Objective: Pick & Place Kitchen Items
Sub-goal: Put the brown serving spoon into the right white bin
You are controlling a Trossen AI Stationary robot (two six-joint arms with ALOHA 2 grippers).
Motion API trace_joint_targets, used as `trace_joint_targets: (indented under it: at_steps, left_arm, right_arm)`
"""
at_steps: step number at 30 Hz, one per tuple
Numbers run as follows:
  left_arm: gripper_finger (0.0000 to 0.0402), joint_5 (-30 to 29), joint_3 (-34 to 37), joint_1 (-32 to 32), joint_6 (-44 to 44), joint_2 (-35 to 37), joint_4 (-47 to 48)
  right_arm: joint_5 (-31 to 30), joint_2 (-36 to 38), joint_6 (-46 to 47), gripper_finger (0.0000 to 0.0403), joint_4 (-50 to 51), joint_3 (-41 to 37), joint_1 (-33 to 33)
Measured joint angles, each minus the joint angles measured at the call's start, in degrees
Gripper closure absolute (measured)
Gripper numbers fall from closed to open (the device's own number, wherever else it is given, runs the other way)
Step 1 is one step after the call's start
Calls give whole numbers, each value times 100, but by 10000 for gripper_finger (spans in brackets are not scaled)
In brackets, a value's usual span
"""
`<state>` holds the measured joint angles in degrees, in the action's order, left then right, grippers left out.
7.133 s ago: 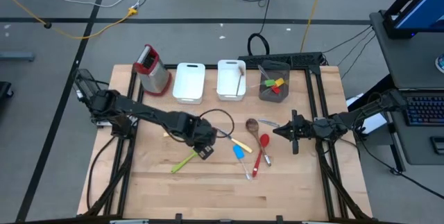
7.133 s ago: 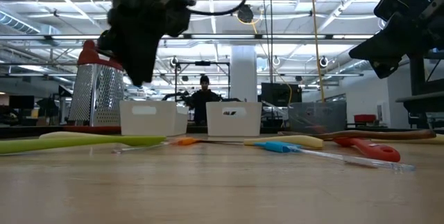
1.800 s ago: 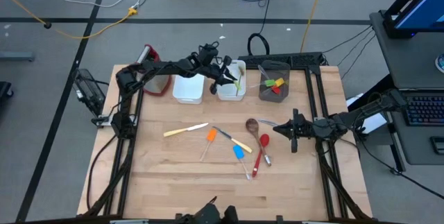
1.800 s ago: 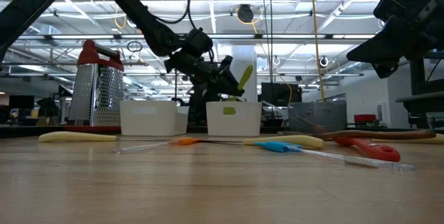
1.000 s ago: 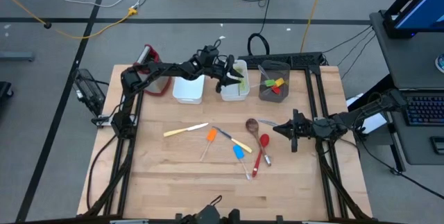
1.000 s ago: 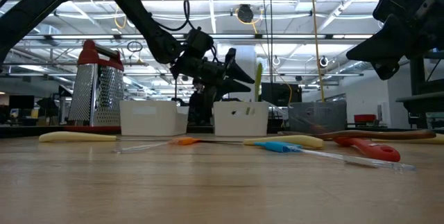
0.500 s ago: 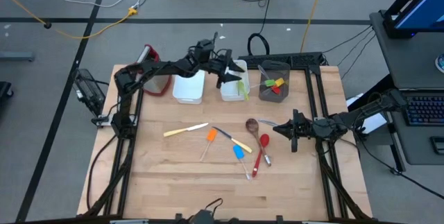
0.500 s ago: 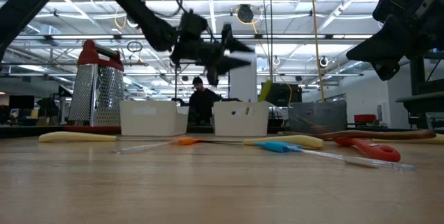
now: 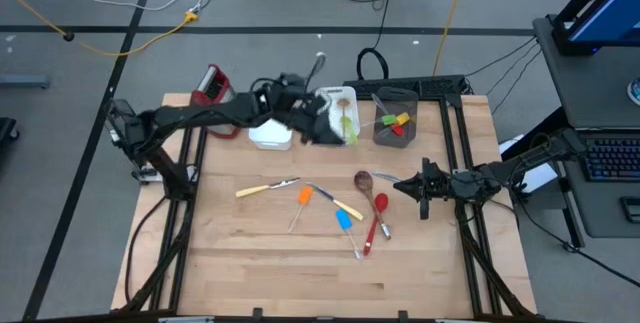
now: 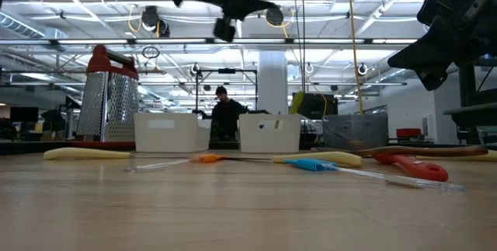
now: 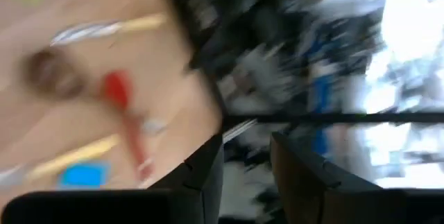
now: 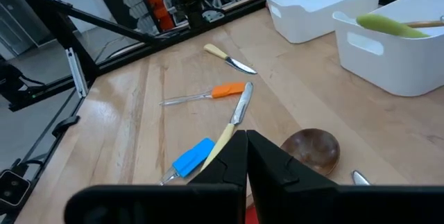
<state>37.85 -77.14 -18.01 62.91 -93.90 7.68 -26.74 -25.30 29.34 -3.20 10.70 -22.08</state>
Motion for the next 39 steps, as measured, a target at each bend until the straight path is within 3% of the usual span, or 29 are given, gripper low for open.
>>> trace_joint_targets:
  at_steps: [4,6,14,21,25,29,33,39]
  left_arm:
    - [299,-1292,9,580,-1062,189,1503]
    - [307,-1816,7,800,-1349,216,1750]
    - [346,-2073,51,1147,-2081,216,1729]
    - [397,-2305,410,1170,-2482,486,1684]
    - [392,-2579,1160,1121,-2410,1124,1582]
    - [397,-2695,2308,1026,-2113,2237,1097]
    - [394,-2696,3415,1024,-2012,3431,536]
    - [398,-3028,4388,1082,-2260,4947,411]
  right_arm:
    - [396,-1,7,403,-18,0,0]
    - [623,0,61,403,-49,0,0]
    - [812,-1,741,403,-286,0,-5]
    - [886,-98,602,403,-1557,0,-15]
    - [720,-353,556,403,-1605,133,-14]
    - [567,-816,554,403,-1209,583,-15]
    - [303,-1529,633,403,-445,1317,25]
    - [232,-2807,1051,403,1235,2561,279]
